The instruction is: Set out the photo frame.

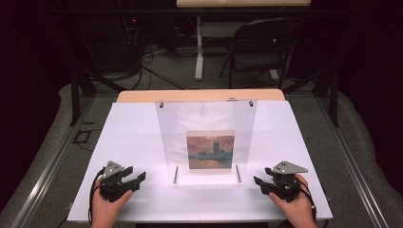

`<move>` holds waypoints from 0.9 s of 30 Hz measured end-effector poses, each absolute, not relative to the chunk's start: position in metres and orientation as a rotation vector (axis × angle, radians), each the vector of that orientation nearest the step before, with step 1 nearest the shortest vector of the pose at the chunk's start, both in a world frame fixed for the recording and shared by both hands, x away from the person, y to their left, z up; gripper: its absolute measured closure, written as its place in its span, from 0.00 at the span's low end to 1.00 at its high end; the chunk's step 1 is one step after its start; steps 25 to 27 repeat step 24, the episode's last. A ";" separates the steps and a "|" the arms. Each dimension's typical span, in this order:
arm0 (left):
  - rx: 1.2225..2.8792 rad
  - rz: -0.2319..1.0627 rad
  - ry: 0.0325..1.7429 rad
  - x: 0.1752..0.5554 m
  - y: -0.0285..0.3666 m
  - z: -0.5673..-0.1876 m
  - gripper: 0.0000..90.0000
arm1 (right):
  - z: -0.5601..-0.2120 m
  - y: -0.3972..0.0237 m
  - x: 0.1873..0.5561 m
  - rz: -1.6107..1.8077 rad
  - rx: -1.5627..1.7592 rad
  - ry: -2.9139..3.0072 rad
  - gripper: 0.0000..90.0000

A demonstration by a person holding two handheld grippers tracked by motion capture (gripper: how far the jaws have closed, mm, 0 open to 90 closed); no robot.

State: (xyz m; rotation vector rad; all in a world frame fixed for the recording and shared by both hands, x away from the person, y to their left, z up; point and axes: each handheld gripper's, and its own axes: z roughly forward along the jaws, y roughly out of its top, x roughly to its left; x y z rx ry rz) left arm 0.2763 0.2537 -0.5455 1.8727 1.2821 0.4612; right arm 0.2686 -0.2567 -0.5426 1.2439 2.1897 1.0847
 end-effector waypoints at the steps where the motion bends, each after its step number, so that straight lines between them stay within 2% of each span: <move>1: 1.880 0.464 1.277 0.276 0.253 -0.545 0.44 | -0.543 -0.257 0.269 1.086 1.253 2.188 0.47; 27: 1.873 0.425 1.297 0.279 0.255 -0.548 0.44 | -0.546 -0.263 0.271 1.098 1.311 2.167 0.45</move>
